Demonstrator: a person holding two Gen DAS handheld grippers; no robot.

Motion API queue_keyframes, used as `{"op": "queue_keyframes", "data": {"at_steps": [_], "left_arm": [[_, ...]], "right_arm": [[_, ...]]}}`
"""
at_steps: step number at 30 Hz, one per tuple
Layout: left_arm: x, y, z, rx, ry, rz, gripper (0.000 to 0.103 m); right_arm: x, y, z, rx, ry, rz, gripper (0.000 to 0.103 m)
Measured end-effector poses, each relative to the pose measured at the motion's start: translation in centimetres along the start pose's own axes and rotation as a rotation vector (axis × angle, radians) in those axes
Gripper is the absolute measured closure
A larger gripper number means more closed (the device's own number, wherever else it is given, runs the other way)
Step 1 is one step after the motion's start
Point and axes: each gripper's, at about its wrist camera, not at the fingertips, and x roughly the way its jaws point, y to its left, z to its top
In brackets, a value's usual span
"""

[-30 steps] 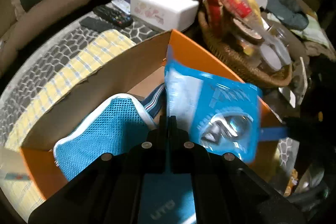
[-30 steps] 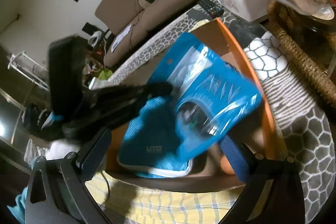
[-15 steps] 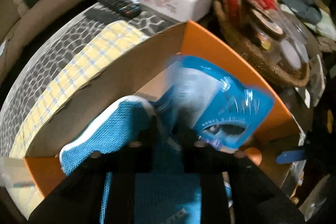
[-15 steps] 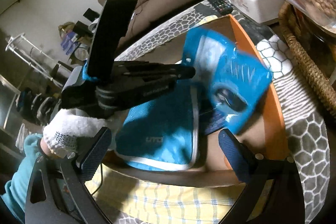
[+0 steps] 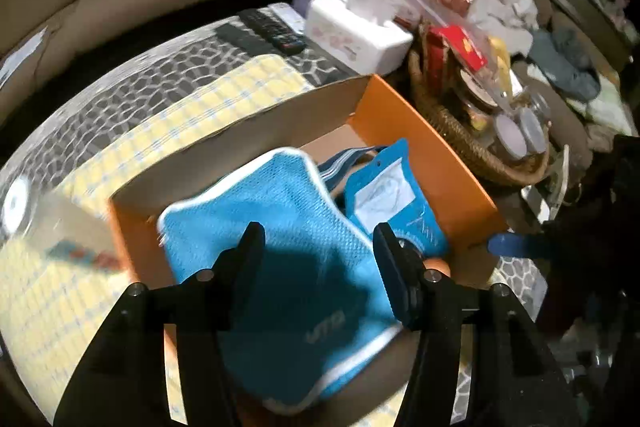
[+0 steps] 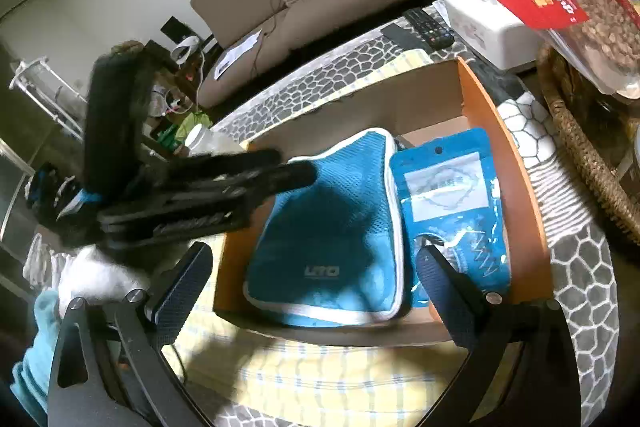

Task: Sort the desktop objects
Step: 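Withdraw the left tool and move it toward the clear bottle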

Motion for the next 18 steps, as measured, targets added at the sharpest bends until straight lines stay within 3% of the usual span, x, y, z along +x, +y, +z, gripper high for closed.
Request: {"op": "queue_keyframes", "data": {"at_steps": [3,4,5,18], "left_arm": [[-2.0,1.1,-1.5,-0.063,-0.018,-0.012,0.043],[-2.7,1.5,-2.1,-0.080,-0.027,-0.023,0.030],[-3.6,1.8,-2.7,-0.093,-0.041,-0.029,0.026],[-9.9,2.4,-7.2,-0.135,-0.105,0.001,0.024]], "right_arm": [[0.1,0.9,-0.1,-0.011,0.000,-0.016,0.000],[0.1,1.1,-0.2,-0.011,0.000,-0.017,0.000],[0.2,1.3,-0.2,-0.011,-0.001,-0.021,0.000],[1.4,4.2,-1.6,-0.055,0.015,-0.140,0.000]]}}
